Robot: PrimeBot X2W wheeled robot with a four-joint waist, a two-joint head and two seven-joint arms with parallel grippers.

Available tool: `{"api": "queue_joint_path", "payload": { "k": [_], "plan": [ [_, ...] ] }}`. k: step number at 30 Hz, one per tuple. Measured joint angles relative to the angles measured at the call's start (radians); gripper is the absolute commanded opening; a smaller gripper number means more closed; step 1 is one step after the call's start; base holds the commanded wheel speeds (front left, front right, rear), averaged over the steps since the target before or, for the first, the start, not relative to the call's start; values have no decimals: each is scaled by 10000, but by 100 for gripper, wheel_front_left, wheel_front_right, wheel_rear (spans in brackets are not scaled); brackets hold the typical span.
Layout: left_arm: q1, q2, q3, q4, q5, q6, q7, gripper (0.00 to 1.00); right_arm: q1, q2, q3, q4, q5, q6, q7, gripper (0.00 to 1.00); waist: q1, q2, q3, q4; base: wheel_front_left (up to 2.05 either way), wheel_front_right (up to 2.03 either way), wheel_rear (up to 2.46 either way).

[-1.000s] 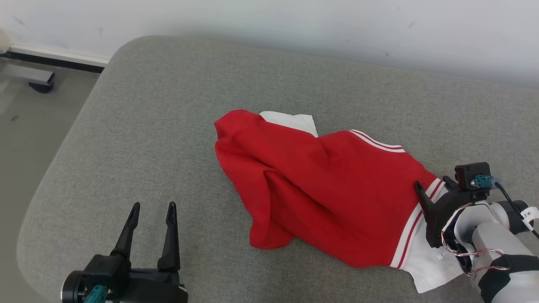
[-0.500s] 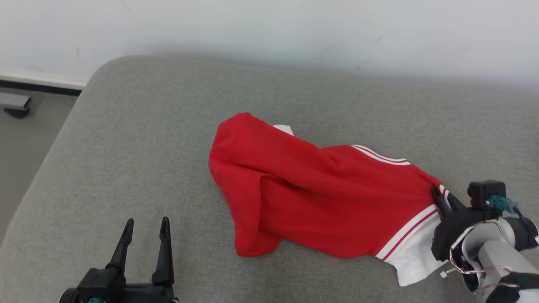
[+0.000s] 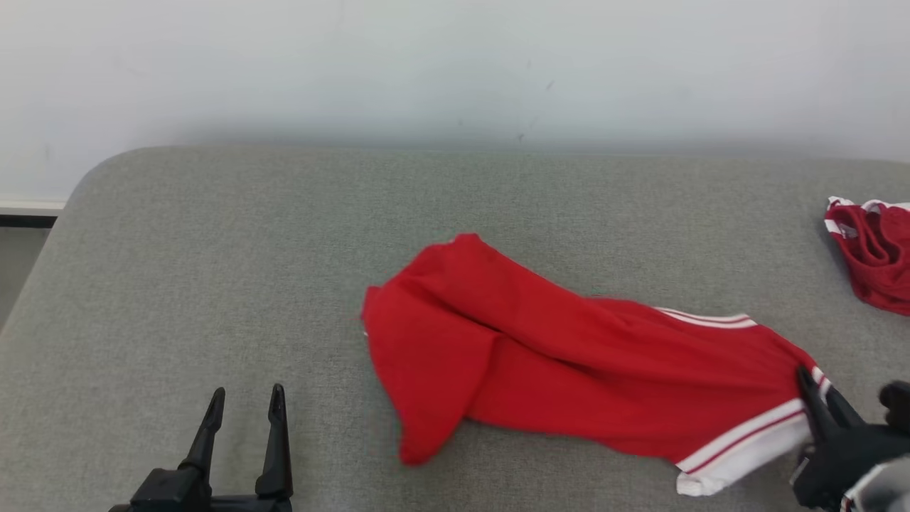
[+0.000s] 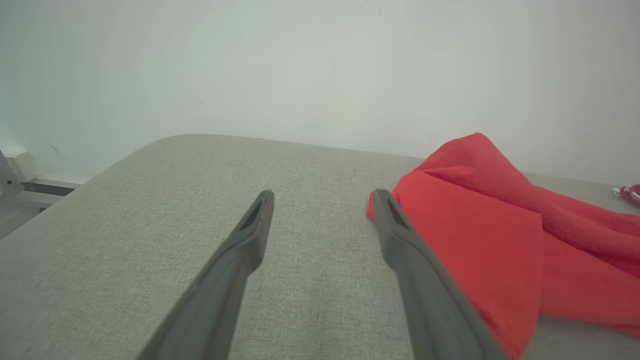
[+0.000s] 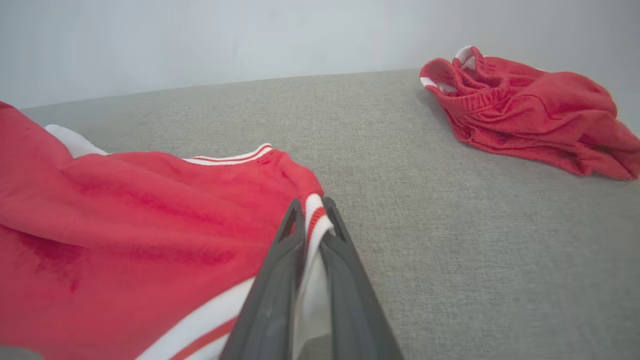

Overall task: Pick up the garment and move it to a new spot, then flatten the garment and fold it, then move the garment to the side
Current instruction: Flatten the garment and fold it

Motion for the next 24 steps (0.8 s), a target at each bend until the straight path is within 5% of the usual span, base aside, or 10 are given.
{"api": "queue_joint_path", "payload": {
  "k": [6, 7, 8, 17, 24],
  "plan": [
    [-19, -2, -88, 107, -40, -29, 0, 100, 2388, 1009, -2635, -3160, -1120, 0, 1561, 0, 0, 0, 42, -37, 0, 0, 0],
    [-18, 0, -81, 119, -40, -29, 0, 100, 2642, 1239, -2913, -3609, -1333, 0, 1768, 41, 0, 0, 42, -21, 0, 0, 0],
    [-19, -2, -82, 127, -44, -29, 0, 100, 2858, 1463, -3118, -4079, -1615, 0, 1891, 100, 0, 0, 38, -9, 0, 0, 0],
    [-17, -6, -59, 224, -23, -40, 0, 100, 3465, 2675, -3816, -6638, -3007, 0, 2226, 100, 1, 0, -175, 84, 0, 0, 0],
    [-13, -2, 10, 198, 63, -107, 0, 100, 3012, 2472, -3007, -6583, -3137, 0, 2452, 100, 1, 0, -236, 152, 0, 0, 0]
  ]
}}
